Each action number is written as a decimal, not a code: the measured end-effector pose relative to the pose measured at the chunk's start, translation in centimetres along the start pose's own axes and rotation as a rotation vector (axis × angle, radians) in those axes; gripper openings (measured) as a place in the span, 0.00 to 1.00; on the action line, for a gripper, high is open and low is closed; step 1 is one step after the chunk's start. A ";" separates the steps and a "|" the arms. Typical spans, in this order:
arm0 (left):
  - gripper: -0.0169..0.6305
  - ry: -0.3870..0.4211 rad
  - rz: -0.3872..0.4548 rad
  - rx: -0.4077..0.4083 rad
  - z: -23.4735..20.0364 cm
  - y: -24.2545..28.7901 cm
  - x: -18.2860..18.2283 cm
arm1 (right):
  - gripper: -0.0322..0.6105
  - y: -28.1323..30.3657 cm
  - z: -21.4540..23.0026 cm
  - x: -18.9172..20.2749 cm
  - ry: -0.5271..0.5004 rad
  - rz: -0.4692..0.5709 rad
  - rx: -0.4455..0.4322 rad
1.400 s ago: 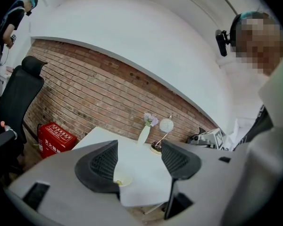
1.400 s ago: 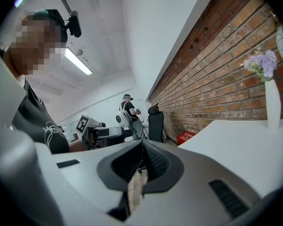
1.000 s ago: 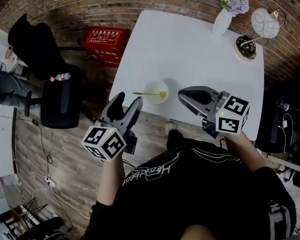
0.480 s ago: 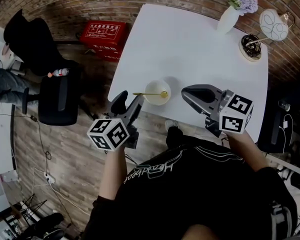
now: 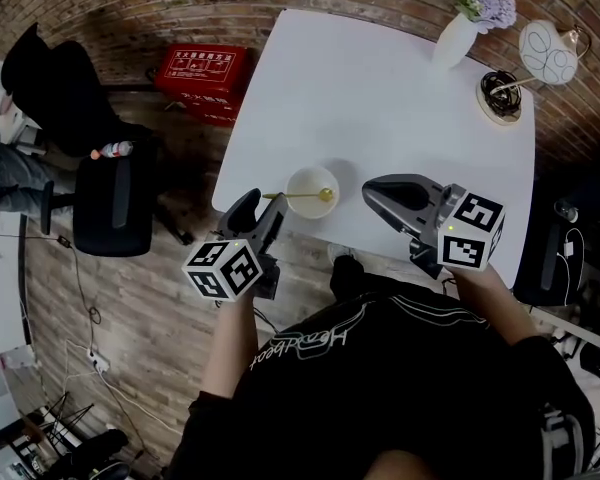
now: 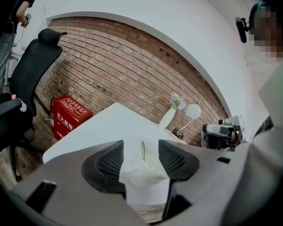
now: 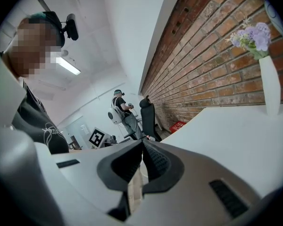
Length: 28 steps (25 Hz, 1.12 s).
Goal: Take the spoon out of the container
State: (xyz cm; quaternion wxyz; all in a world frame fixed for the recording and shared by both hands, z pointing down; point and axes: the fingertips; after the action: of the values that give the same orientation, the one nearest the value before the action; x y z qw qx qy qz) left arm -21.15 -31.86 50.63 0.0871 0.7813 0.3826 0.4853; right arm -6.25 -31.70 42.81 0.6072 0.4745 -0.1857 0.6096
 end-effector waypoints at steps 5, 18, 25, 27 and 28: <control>0.32 -0.022 -0.009 -0.003 -0.4 0.6 0.5 | 0.05 0.2 0.3 0.1 0.001 -0.006 0.000; 0.07 -0.027 -0.007 0.017 0.4 1.0 0.7 | 0.05 0.2 0.9 0.6 0.020 -0.018 0.017; 0.04 -0.010 -0.009 0.005 0.4 0.9 0.7 | 0.05 0.1 0.9 0.9 0.027 -0.020 0.021; 0.04 -0.014 -0.010 0.007 0.4 0.9 0.6 | 0.05 0.1 1.0 0.9 0.030 -0.020 0.022; 0.04 -0.014 -0.010 0.007 0.5 0.9 0.6 | 0.05 0.1 1.0 0.9 0.030 -0.021 0.023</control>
State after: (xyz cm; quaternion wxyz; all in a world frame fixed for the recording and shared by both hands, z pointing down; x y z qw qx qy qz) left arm -20.11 -31.98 51.27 0.0892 0.7833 0.3875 0.4778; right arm -5.84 -32.00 44.07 0.6108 0.4740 -0.1646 0.6126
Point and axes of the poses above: the fingertips, and each gripper's own axes: y forward along the fingers, z to its right, x out of its underside, and after that the axes turned 7 degrees about -z, right-handed
